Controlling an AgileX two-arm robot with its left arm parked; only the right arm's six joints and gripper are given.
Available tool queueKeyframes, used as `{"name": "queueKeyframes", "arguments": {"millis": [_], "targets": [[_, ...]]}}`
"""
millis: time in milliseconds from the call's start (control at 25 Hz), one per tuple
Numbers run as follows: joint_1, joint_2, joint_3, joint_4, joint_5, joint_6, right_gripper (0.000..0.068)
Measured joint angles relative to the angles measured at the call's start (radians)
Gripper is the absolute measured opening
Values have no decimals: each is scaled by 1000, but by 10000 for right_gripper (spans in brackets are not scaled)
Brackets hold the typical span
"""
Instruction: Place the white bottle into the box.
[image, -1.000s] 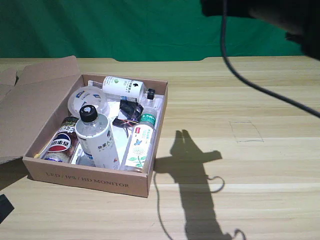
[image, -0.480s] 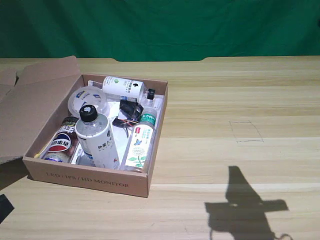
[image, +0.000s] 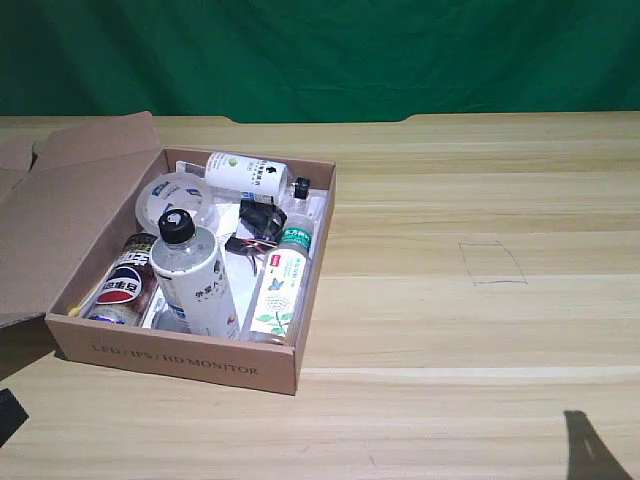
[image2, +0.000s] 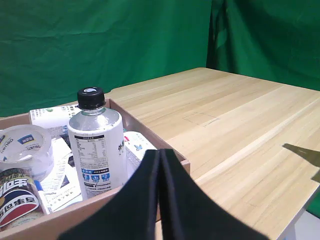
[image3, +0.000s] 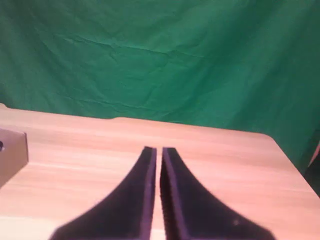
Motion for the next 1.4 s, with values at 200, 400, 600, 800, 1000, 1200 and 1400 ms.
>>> {"name": "queueKeyframes", "arguments": {"millis": [200,400,600,800,1000,1200,1400], "targets": [[0,-80,101,1,-61,0,10],[0,-80,108,1,-78,0,10],[0,-80,109,1,-79,0,10],[-96,-80,165,1,28,0,10],[-425,-89,228,0,370,0,10],[-685,-182,289,-30,592,-7,10],[-730,-291,372,-46,672,-8,10]]}}
